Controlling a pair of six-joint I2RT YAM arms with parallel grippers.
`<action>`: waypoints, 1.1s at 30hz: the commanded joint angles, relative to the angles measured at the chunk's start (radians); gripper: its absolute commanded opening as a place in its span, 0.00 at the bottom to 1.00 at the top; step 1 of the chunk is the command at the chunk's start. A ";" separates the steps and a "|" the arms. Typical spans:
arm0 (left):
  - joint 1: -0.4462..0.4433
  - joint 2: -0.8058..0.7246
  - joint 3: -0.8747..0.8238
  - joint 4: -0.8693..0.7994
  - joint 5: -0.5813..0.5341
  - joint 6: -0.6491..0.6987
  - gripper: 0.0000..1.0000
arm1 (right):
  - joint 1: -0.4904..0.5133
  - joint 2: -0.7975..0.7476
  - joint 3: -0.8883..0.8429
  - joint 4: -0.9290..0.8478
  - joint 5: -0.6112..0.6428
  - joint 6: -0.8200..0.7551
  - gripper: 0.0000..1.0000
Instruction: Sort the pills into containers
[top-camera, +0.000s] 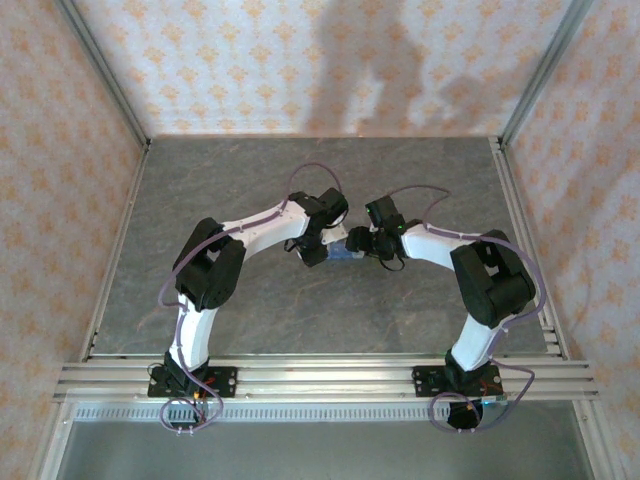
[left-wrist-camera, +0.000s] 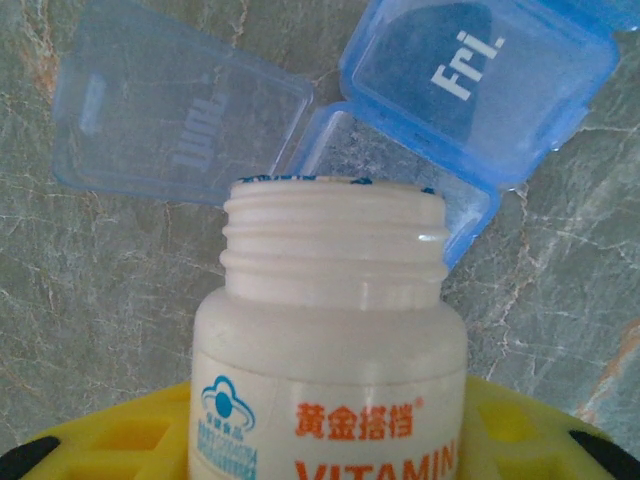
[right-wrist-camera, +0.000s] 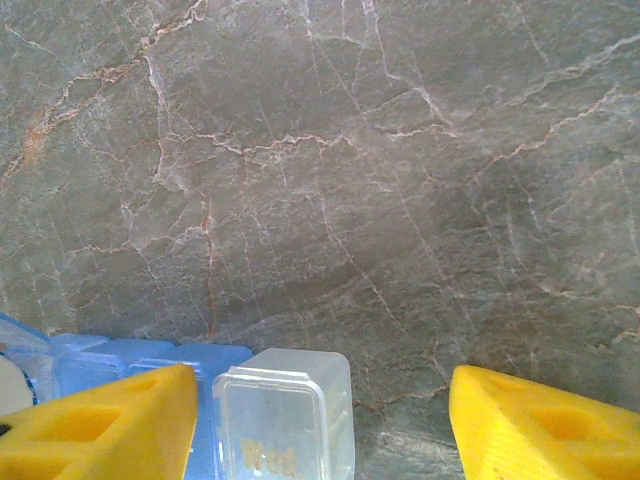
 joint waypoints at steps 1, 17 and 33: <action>-0.010 0.017 0.025 -0.056 -0.034 0.022 0.00 | 0.008 0.036 -0.023 -0.004 -0.006 0.006 0.67; -0.025 0.011 0.033 -0.075 -0.068 0.038 0.00 | 0.008 0.041 -0.025 -0.002 -0.007 0.012 0.67; -0.043 0.040 0.074 -0.107 -0.099 0.050 0.00 | 0.008 0.042 -0.026 -0.004 -0.009 0.010 0.67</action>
